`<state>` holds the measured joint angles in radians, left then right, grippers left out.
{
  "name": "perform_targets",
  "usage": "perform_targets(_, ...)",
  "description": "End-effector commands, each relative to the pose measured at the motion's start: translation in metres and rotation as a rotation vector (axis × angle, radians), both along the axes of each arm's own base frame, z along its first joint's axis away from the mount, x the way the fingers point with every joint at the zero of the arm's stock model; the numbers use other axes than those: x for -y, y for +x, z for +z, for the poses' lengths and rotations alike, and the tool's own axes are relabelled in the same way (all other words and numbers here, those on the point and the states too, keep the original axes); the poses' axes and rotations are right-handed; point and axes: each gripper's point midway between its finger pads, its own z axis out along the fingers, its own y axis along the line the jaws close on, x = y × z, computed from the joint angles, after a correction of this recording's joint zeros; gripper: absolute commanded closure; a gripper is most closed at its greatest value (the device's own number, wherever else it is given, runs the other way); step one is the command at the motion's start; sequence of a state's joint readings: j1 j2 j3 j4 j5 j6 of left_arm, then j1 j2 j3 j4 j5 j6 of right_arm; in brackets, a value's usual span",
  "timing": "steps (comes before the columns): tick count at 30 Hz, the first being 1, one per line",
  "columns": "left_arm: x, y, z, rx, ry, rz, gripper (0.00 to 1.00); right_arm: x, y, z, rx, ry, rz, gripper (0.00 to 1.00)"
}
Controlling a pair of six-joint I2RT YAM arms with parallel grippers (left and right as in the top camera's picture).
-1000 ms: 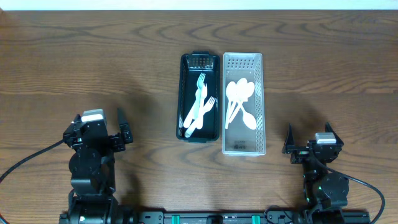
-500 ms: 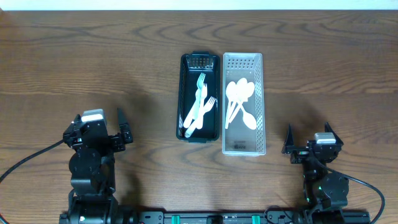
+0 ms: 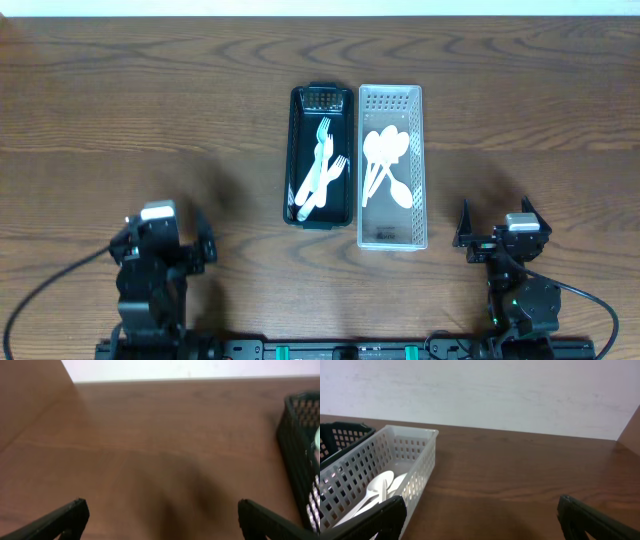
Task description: Pack container
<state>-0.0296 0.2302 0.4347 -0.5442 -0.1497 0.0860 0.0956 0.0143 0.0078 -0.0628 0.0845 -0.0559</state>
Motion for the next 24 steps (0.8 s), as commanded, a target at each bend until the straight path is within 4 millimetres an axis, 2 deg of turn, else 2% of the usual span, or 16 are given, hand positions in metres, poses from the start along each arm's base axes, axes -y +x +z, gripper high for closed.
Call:
perform_targets(1, 0.004, -0.005, -0.012, 0.019, -0.01, -0.025, 0.02, -0.004, -0.001, 0.0, 0.003, -0.009, 0.019, 0.01)
perform_targets(5, 0.005, 0.009, -0.019, 0.152, -0.012, -0.027, 0.02, -0.004, -0.001, 0.0, 0.002, -0.009, 0.02, 0.01)
perform_targets(12, 0.012, 0.03, -0.011, 0.366, -0.023, -0.065, 0.02, -0.004, -0.001, 0.0, 0.003, -0.009, 0.02, 0.01)
perform_targets(14, 0.018, 0.033, -0.019, 0.367, -0.031, -0.098, 0.02, -0.004, -0.001, 0.0, 0.003, -0.009, 0.02, 0.01)
perform_targets(17, 0.027, 0.031, -0.047, 0.263, -0.056, -0.14, 0.02, -0.005, -0.001, 0.0, 0.003, -0.009, 0.02, 0.01)
perform_targets(24, 0.03, 0.031, -0.046, 0.266, -0.059, -0.152, 0.02, -0.004, -0.001, 0.0, 0.003, -0.009, 0.02, 0.01)
